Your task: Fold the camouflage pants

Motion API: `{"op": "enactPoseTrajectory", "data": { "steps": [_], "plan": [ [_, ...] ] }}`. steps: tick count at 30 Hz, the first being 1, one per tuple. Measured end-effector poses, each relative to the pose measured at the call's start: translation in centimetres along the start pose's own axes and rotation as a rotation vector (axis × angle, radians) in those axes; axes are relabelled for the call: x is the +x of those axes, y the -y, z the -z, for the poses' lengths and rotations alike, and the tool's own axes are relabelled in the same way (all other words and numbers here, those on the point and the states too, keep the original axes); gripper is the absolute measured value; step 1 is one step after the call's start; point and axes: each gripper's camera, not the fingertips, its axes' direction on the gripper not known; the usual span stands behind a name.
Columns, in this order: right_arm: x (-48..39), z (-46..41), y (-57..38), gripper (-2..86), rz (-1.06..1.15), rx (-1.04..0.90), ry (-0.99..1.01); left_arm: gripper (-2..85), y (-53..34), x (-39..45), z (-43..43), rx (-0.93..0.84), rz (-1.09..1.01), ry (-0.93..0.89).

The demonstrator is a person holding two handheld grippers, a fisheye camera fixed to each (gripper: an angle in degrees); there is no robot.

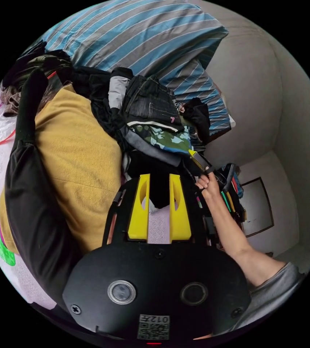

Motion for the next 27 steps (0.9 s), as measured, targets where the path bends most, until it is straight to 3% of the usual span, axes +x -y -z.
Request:
{"op": "enactPoseTrajectory", "data": {
  "steps": [10, 13, 16, 19, 22, 27],
  "plan": [
    [-11.8, 5.8, -8.5, -0.9, 0.186, -0.076, 0.519, 11.6, 3.6, -0.5, 1.4, -0.012, 0.062, -0.109],
    [-15.9, 6.3, -12.0, -0.9, 0.244, -0.150, 0.570, 11.5, 2.7, -1.6, 1.2, -0.057, 0.110, -0.224],
    [-18.6, 5.9, -15.0, -0.9, 0.243, -0.203, 0.561, 8.8, 0.7, -3.2, 2.3, -0.073, 0.180, -0.216],
    [-21.4, 5.4, -17.2, -0.7, 0.204, -0.204, 0.620, 4.4, -1.0, -4.2, 5.2, -0.032, 0.205, -0.276],
    [-27.0, 6.4, -18.3, -0.8, 0.287, -0.182, 0.657, 2.1, -1.7, -2.8, 10.5, -0.011, 0.099, -0.279],
    [-40.3, 6.6, -22.5, -0.8, 0.554, -0.316, 0.699, 0.6, -8.0, 0.1, 24.0, 0.013, -0.106, -0.084]
  ]
}}
